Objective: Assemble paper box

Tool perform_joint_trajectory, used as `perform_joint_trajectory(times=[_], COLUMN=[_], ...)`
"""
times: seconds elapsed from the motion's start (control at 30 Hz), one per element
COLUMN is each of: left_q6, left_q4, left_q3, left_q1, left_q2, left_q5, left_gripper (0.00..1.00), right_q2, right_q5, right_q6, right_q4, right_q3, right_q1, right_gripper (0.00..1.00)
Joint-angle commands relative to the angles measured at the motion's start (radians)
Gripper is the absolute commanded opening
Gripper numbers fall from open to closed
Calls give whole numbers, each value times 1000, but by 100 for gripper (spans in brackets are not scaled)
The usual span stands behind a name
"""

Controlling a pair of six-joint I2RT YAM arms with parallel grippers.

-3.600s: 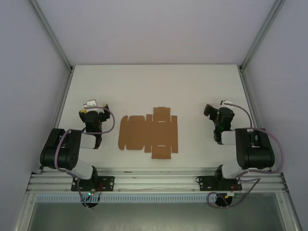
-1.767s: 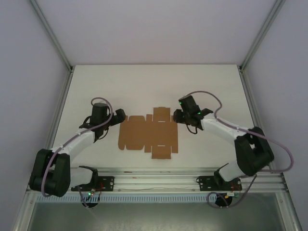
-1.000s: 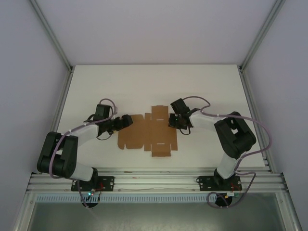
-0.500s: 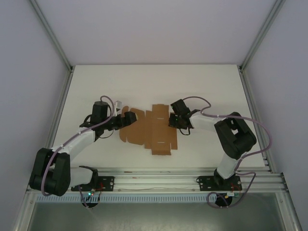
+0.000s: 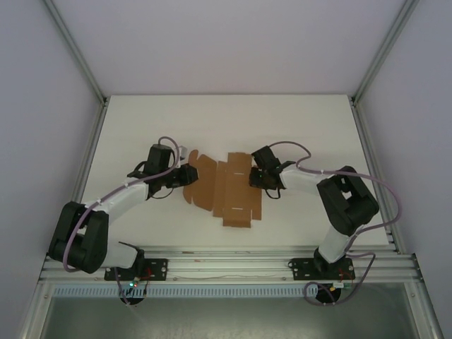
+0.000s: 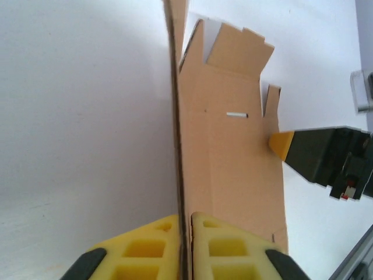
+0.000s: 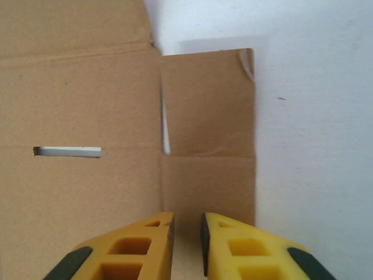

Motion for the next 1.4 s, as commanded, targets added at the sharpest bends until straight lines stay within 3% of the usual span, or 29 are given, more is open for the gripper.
perform_joint_trajectory(times=[0.0, 0.07, 0.23, 0.4, 0.6, 0.77, 0.93, 1.03, 1.2, 1.37], left_q6=[11, -2, -86, -163, -283, -284, -292, -298, -294, -284], left_q4=[-25, 6, 178, 324, 513, 487, 499, 521, 521, 489], left_q3=[11, 5, -4, 63, 76, 89, 71, 64, 64, 53], left_q1=[-9, -10, -9, -10, -10, -10, -11, -10, -10, -10], left_q2=[-55, -98, -231, -307, -362, -408, -438, -449, -462, -476], left_q5=[-33, -21, 36, 139, 212, 215, 205, 205, 196, 144], left_gripper=[5, 0, 0, 0, 0, 0, 0, 0, 0, 0], right_q2=[-99, -170, -381, -541, -585, -550, -514, -498, -500, -528], right_q5=[52, 28, -166, -351, -634, -768, -924, -1008, -1011, -1026], right_q6=[-55, -73, -128, -171, -107, -79, 8, 121, 63, 49], right_q4=[-94, -92, -42, 80, 175, 245, 404, 559, 475, 461], right_q3=[-14, -21, -75, -115, -89, -72, -97, -122, -102, -107], right_q1=[-29, -57, -170, -291, -404, -452, -452, -452, -452, -451], right_gripper=[31, 40, 85, 100, 100, 99, 79, 74, 69, 44])
